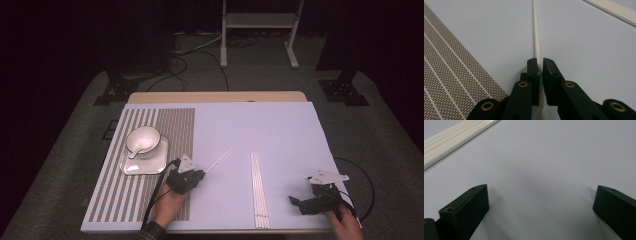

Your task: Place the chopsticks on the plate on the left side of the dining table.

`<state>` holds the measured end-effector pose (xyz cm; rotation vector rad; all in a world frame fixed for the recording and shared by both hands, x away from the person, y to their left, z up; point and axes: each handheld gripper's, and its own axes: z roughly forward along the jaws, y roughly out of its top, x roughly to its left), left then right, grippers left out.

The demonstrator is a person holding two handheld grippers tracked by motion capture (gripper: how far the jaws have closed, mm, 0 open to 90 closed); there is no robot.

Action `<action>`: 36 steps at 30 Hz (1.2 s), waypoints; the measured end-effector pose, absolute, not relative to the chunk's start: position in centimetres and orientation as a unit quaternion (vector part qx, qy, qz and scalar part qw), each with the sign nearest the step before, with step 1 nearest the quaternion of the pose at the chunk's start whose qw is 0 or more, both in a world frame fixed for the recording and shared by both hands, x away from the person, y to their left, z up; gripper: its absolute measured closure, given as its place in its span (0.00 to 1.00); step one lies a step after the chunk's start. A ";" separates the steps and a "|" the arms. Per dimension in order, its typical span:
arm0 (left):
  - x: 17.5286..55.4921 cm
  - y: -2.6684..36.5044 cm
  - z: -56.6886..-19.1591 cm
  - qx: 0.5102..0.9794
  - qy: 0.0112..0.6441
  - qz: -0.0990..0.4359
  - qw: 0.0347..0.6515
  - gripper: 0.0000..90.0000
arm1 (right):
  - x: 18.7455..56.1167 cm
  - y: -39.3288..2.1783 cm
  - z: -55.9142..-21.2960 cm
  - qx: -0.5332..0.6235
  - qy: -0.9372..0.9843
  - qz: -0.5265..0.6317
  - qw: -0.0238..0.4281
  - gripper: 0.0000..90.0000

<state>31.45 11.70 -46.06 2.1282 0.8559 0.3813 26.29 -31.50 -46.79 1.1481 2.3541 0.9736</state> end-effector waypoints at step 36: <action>30.6 12.7 -44.6 0.849 0.318 0.117 0.407 0.94 | 26.3 -31.5 -46.8 0.405 0.829 0.343 0.172 0.00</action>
